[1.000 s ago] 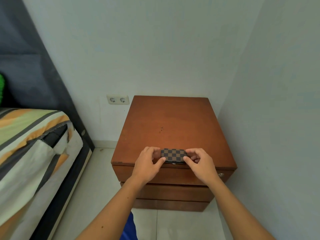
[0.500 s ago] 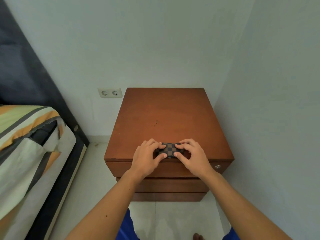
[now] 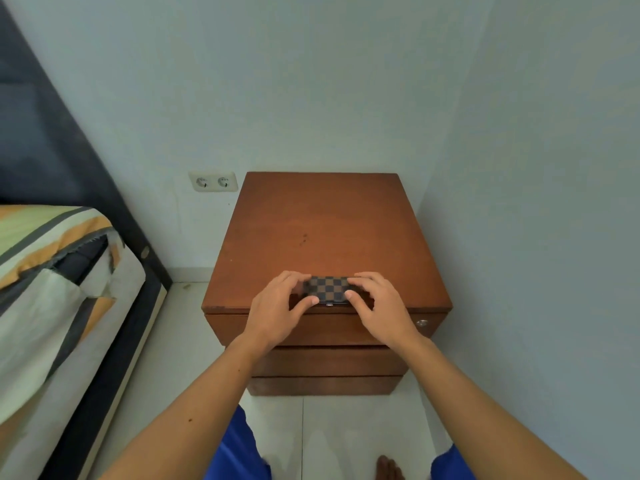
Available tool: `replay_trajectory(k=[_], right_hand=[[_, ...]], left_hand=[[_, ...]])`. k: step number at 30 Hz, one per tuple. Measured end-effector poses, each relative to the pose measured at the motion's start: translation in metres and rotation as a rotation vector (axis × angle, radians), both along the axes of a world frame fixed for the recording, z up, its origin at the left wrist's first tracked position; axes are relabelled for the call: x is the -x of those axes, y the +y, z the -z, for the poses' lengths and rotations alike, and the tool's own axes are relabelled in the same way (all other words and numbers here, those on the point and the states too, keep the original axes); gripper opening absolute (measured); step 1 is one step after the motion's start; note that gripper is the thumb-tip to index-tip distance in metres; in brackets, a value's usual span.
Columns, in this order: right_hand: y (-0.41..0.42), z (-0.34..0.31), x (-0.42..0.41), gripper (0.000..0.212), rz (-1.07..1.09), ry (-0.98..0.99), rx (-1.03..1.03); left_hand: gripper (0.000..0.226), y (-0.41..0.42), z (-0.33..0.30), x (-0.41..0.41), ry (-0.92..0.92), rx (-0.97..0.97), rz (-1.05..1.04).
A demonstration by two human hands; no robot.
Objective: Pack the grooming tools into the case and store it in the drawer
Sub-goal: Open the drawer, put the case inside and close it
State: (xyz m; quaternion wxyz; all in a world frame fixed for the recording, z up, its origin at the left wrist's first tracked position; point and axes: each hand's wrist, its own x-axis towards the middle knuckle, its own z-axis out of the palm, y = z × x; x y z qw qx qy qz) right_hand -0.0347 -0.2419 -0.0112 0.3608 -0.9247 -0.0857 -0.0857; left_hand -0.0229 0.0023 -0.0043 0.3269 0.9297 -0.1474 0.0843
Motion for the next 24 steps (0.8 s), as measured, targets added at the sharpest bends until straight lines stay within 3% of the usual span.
replay_trajectory(k=[3,6,8,11,13,16,19,24], right_hand=[[-0.022,0.002,0.015,0.047,0.128,-0.058,-0.015],[-0.057,0.014,0.033,0.089,0.369,0.009,0.005],[-0.072,0.021,0.043,0.118,0.458,0.104,0.010],[-0.079,0.024,0.050,0.139,0.540,0.159,0.105],[-0.084,0.027,0.048,0.146,0.592,0.231,0.013],[-0.096,0.040,0.043,0.148,0.569,0.362,-0.281],[-0.113,0.072,0.039,0.125,0.555,0.379,-0.389],[-0.090,0.059,0.053,0.097,0.607,0.320,-0.412]], left_hand=[[0.052,0.027,0.001,0.015,-0.043,-0.011,-0.100],[0.072,0.066,0.016,0.022,-0.062,-0.077,-0.259],[0.089,0.085,0.023,0.026,0.030,-0.061,-0.348],[0.105,0.093,0.027,0.029,0.088,-0.095,-0.368],[0.113,0.093,0.027,0.027,0.093,-0.080,-0.425],[0.116,0.097,0.030,0.023,0.214,0.131,-0.489],[0.100,0.101,0.036,0.026,0.351,0.461,-0.435],[0.074,0.102,0.044,0.036,0.292,0.403,-0.544]])
